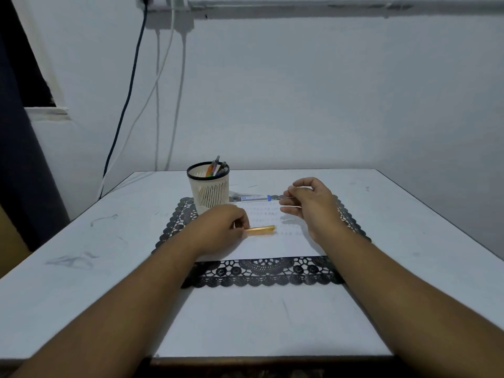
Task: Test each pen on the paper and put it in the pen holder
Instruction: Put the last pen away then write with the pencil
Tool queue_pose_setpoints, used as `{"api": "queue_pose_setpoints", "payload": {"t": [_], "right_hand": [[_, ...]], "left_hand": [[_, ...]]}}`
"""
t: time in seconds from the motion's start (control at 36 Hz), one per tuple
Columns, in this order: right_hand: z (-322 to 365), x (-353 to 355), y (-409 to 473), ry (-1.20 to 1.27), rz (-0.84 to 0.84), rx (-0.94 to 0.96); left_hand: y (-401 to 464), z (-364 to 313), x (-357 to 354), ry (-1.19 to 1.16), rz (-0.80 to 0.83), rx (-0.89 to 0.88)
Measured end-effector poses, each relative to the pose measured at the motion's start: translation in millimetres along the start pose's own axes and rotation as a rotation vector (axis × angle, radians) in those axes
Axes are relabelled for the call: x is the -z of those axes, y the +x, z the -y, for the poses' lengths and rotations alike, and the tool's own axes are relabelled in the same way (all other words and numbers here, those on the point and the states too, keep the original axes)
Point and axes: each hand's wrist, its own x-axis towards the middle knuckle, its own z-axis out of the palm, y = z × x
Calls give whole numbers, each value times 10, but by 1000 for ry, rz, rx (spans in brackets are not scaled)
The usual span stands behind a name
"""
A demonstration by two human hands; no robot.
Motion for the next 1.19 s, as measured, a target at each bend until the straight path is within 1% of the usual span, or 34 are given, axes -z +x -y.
{"api": "queue_pose_setpoints", "payload": {"t": [0.06,0.17,0.36,0.69,0.92,1.08,1.19], "right_hand": [[12,-9,-4,24,-13,7],[61,-55,-7,47,-22,40],[79,-126,-62,52,30,95],[93,-100,-73,92,-4,172],[60,-121,-106,45,15,193],[39,-129,-108,57,13,196],[15,-124,-111,1,20,206]], "left_hand": [[16,31,8,-91,-20,-9],[7,56,18,-371,-59,14],[-13,-6,-6,-515,-124,25],[8,7,-54,-569,-155,27],[9,-20,-56,-589,-164,31],[-5,-31,-48,-597,-164,31],[-2,-43,-43,-592,-171,25]]}}
